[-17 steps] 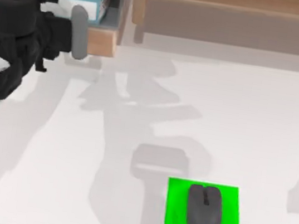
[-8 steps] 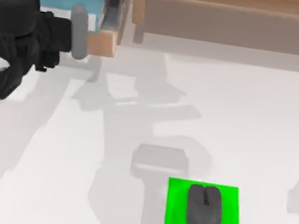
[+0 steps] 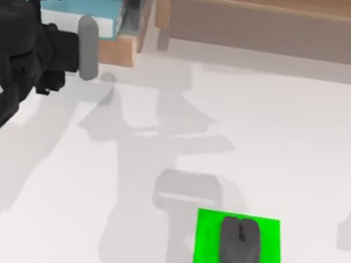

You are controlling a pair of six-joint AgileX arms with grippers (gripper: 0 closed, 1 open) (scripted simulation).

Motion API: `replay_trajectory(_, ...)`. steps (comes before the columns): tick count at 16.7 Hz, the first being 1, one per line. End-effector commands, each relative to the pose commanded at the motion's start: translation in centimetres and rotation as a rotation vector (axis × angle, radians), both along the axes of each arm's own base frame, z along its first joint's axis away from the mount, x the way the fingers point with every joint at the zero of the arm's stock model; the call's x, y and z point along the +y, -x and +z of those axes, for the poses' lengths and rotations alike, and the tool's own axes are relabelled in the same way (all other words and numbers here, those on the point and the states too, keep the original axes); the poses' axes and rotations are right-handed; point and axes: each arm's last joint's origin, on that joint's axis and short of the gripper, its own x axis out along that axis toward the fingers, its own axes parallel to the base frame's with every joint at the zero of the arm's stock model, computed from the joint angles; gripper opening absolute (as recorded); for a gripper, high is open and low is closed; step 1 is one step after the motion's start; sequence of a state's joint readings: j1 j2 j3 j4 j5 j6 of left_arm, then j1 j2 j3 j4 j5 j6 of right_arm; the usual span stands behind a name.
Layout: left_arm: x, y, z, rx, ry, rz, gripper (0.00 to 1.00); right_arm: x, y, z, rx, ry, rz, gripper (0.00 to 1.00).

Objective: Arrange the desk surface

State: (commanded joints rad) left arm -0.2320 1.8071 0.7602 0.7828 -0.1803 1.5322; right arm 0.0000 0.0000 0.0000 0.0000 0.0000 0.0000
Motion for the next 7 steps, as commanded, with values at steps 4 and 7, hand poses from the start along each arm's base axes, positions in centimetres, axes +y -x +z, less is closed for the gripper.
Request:
replay_trajectory(4, 0.1, 1.9, -0.1, 0.004, 0.000, -0.001, 1.00, 0.0, 0.0, 0.0, 0.000, 0.000, 0.000, 1.00)
replay_trajectory(7, 0.1, 2.8, -0.1, 0.000, -0.001, -0.002, 1.00, 0.0, 0.0, 0.0, 0.000, 0.000, 0.000, 1.00)
